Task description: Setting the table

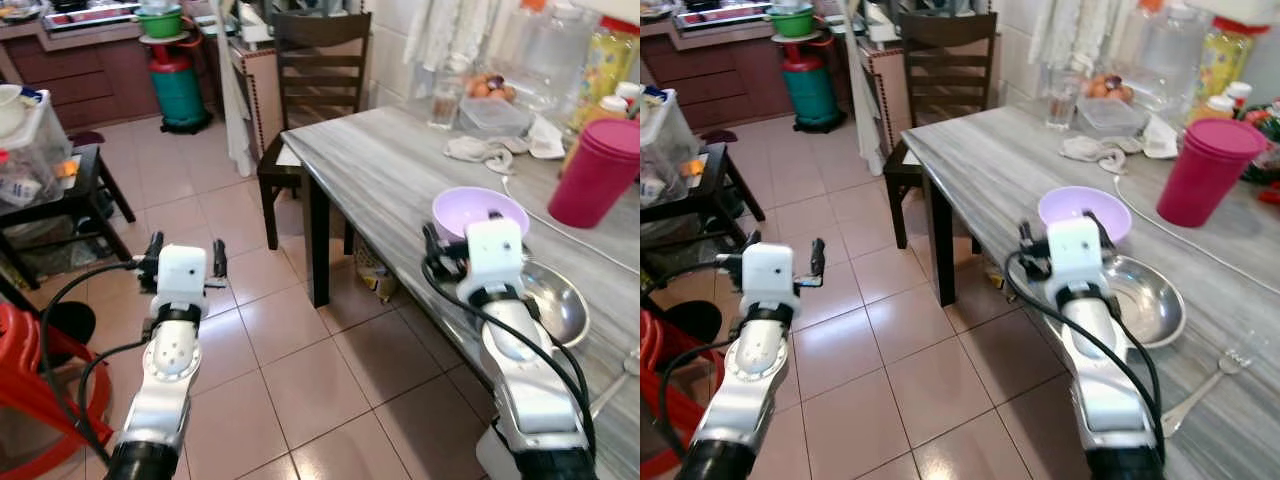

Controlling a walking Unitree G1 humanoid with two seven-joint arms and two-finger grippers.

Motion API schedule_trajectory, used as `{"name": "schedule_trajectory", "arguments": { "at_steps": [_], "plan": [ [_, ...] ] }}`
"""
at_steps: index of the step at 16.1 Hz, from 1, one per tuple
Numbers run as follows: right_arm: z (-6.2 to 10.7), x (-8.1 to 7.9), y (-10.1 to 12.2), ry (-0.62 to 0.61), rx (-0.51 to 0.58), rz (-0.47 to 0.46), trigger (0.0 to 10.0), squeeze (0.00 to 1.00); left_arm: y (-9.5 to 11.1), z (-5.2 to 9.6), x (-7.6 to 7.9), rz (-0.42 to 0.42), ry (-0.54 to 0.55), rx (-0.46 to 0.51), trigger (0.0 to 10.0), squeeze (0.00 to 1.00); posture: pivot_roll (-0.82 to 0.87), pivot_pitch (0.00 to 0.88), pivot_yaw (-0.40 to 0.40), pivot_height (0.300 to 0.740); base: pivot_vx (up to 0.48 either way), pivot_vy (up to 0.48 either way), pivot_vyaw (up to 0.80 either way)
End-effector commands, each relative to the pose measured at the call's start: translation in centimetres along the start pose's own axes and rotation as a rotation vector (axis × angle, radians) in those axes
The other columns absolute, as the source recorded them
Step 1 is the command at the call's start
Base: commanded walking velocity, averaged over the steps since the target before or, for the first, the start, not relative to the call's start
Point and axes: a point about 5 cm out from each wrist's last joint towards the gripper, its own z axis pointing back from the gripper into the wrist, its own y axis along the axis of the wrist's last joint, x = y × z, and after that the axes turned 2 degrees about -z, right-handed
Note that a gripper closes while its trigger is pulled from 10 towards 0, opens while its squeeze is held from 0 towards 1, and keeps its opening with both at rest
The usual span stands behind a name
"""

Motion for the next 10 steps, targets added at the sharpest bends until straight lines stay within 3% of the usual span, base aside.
{"name": "schedule_trajectory", "arguments": {
  "at_steps": [1,5,10],
  "plan": [
    [-0.1,0.6,0.4,-0.021,0.020,-0.012,10.0,0.00,-0.1,-0.3,-0.4,-0.022,0.011,0.008,10.0,0.00,-0.24,0.000,0.071,0.740,0.000,0.000,0.00],
    [-0.4,2.0,0.8,-0.038,0.038,0.020,10.0,0.00,-0.2,-0.9,-1.1,-0.027,0.050,0.014,10.0,0.00,-0.23,0.000,0.046,0.740,0.000,0.000,0.00],
    [-0.1,1.7,1.7,-0.087,0.059,0.009,10.0,0.00,-0.8,0.2,-0.5,-0.013,0.038,-0.012,10.0,0.00,-0.24,0.000,0.062,0.740,0.000,0.000,0.00]
  ]
}}
